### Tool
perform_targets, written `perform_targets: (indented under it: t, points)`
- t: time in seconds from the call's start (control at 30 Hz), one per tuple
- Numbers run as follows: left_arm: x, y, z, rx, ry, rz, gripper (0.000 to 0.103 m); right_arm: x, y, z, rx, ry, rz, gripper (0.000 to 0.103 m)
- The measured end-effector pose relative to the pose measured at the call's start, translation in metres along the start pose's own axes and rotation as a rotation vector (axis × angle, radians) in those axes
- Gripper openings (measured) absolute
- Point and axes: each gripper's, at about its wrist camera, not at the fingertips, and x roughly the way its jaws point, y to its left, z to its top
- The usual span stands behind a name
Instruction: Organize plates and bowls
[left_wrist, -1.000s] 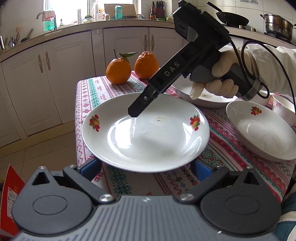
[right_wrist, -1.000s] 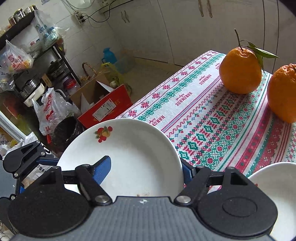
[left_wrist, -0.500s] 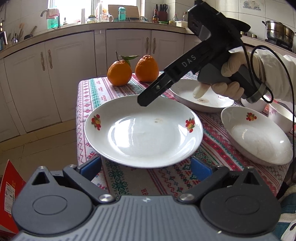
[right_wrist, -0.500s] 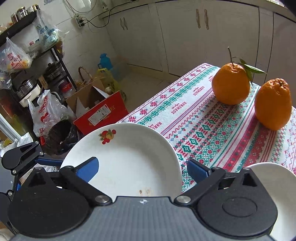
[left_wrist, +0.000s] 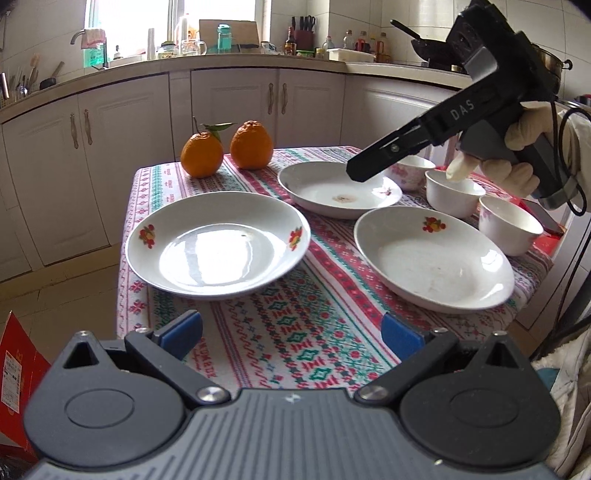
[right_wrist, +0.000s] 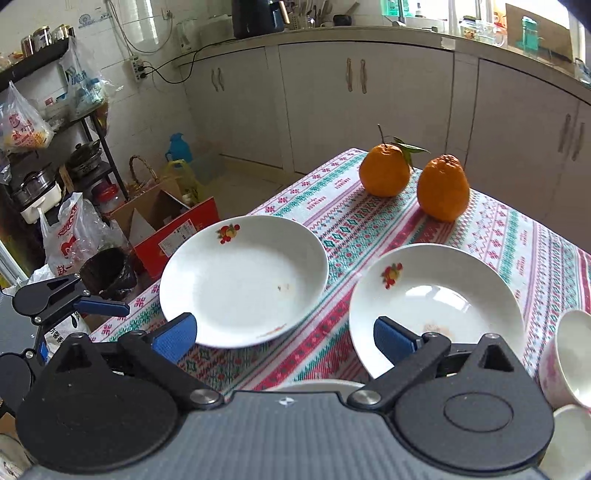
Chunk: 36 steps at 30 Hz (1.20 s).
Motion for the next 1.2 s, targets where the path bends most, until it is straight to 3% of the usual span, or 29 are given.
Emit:
perform_targets:
  t: [0.33,0.53,0.77,1.2]
  points:
    - [0.007,-0.055,-0.008,0.066,0.016,-0.073,0.102,-0.057,-0.013,-0.071,0.09,0.001,-0.12,0.103]
    - [0.022,-0.076,-0.007,0.111,0.041,-0.116,0.102,-0.065,-0.029,-0.096,0.168,0.026,-0.142,0.103]
    - [0.04,-0.091,-0.003,0.154,0.052,-0.141,0.102,-0.055,-0.045,-0.101,0.199,0.062,-0.112,0.103]
    - [0.059,-0.102,0.001,0.145,0.06,-0.157,0.102,-0.026,-0.068,-0.087,0.171,0.156,-0.059,0.102]
